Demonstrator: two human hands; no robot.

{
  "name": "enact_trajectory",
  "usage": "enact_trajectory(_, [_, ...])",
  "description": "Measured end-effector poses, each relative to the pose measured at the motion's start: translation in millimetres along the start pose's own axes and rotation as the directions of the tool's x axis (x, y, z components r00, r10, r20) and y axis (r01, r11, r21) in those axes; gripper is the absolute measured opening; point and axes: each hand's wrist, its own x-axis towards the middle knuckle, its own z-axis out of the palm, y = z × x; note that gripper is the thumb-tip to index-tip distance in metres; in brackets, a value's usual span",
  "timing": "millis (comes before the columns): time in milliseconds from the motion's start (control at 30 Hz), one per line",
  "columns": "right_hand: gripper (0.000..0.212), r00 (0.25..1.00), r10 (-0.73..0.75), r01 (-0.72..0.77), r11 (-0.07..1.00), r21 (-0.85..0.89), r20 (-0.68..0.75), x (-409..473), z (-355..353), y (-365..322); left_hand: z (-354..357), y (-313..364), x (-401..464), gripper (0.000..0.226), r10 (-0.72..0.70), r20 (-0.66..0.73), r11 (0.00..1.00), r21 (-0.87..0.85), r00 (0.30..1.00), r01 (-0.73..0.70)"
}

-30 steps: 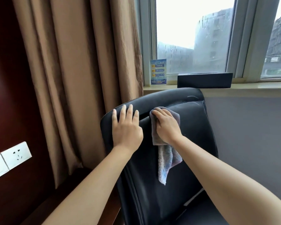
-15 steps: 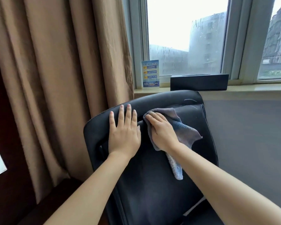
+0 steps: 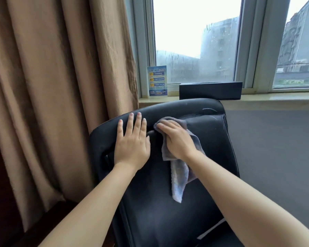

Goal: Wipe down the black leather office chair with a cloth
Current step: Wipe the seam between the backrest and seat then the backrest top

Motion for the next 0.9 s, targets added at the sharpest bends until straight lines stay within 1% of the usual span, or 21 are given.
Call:
enact_trajectory(33, [0.041,0.997,0.077,-0.077,0.997,-0.018,-0.020,0.3,-6.0,14.2,0.0,0.1,0.6,0.060,-0.001,-0.007,1.000,-0.004,1.000,0.001])
enact_trajectory(100, [0.041,0.967,0.245,-0.249,0.967,-0.060,-0.064,-3.2,-22.0,42.1,1.6,1.2,1.0,0.060,-0.001,-0.018,1.000,-0.005,1.000,0.001])
enact_trajectory(167, [0.038,0.934,0.343,-0.352,0.932,-0.085,-0.099,-6.3,-28.8,58.9,4.2,2.6,1.8,0.059,0.011,-0.037,1.000,-0.005,0.999,-0.011])
enact_trajectory(200, [0.035,0.934,0.343,-0.351,0.932,-0.089,-0.097,-4.8,-26.3,56.8,5.7,3.0,2.3,0.058,0.017,-0.044,1.000,-0.010,0.999,-0.017])
enact_trajectory(233, [0.034,0.949,0.303,-0.310,0.947,-0.085,-0.086,-2.2,-20.6,49.1,7.2,3.0,2.6,0.058,0.020,-0.048,1.000,-0.018,0.999,-0.021])
enact_trajectory(300, [0.029,0.987,0.149,-0.153,0.986,-0.061,-0.067,3.4,-2.9,25.6,9.0,2.1,3.1,0.058,0.016,-0.056,0.999,-0.030,0.998,-0.018])
enact_trajectory(400, [0.024,0.998,-0.065,0.066,0.998,0.012,-0.024,2.4,9.0,6.0,8.7,2.2,3.2,0.057,0.019,-0.071,0.999,-0.036,0.997,-0.022])
enact_trajectory(467, [0.029,0.993,-0.117,0.117,0.993,0.005,0.001,1.6,3.1,19.6,9.0,2.5,3.1,0.057,0.030,-0.089,0.999,-0.041,0.996,-0.034])
enact_trajectory(500, [0.033,0.996,-0.090,0.090,0.996,-0.002,-0.006,2.2,-2.0,29.2,9.5,2.9,3.7,0.057,0.033,-0.097,0.998,-0.047,0.995,-0.038])
enact_trajectory(600, [0.043,0.996,0.085,-0.085,0.996,0.004,-0.010,0.8,-12.7,52.7,9.4,3.5,4.1,0.057,0.031,-0.096,0.997,-0.066,0.995,-0.038])
enact_trajectory(700, [0.042,0.981,0.190,-0.192,0.980,-0.056,-0.039,-4.8,-18.4,63.5,9.0,4.2,4.5,0.057,0.037,-0.105,0.996,-0.072,0.994,-0.045])
enact_trajectory(800, [0.040,0.942,0.327,-0.333,0.939,-0.083,-0.081,-8.9,-26.5,71.5,7.8,3.6,4.5,0.057,0.033,-0.103,0.997,-0.072,0.994,-0.040])
enact_trajectory(833, [0.038,0.933,0.348,-0.355,0.931,-0.085,-0.089,-8.9,-26.9,70.8,8.0,4.0,4.8,0.057,0.031,-0.099,0.997,-0.071,0.995,-0.039])
enact_trajectory(867, [0.036,0.938,0.331,-0.340,0.936,-0.090,-0.103,-8.3,-26.3,65.2,8.6,5.0,4.8,0.057,0.029,-0.095,0.997,-0.069,0.995,-0.036])
enact_trajectory(900, [0.035,0.955,0.277,-0.286,0.954,-0.083,-0.105,-7.9,-25.2,54.5,9.3,5.9,4.6,0.058,0.029,-0.091,0.997,-0.069,0.995,-0.035])
